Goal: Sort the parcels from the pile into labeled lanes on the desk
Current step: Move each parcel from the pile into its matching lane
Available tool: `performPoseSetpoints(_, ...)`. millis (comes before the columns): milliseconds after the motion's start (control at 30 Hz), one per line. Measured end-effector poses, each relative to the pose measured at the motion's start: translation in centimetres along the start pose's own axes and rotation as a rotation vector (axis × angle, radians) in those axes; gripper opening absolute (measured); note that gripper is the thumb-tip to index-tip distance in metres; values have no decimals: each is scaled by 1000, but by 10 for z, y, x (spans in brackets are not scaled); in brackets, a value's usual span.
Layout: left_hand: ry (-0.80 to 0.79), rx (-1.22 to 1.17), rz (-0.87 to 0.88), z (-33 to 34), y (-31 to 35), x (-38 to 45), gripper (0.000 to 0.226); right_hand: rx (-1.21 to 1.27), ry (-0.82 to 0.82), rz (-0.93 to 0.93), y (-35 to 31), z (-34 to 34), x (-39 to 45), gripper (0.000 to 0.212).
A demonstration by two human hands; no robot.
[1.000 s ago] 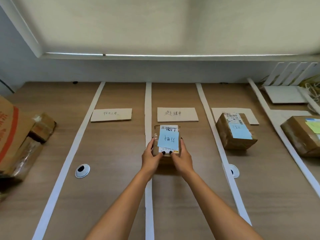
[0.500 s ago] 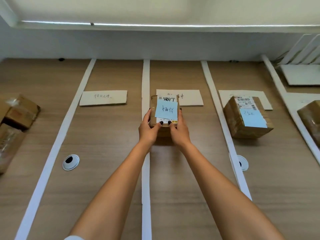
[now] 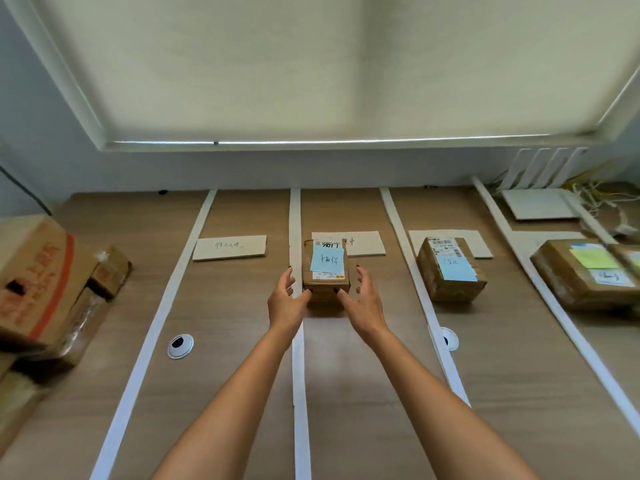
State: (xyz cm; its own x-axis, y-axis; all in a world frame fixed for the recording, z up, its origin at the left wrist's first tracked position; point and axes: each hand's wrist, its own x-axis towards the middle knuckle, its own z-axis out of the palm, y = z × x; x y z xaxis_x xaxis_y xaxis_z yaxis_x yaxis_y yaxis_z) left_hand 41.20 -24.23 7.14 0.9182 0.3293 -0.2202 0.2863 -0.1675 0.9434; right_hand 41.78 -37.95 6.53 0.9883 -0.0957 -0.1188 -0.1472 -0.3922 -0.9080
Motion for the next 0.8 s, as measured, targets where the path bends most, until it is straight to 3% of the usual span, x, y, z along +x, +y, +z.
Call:
performPoseSetpoints(400, -5, -65, 162, -67, 59, -120, 60, 36, -56, -144, -76, -18, -123, 72)
performPoseSetpoints(800, -126, -35, 217, -189, 20, -176, 54, -69, -89, -187, -108, 77, -228, 84)
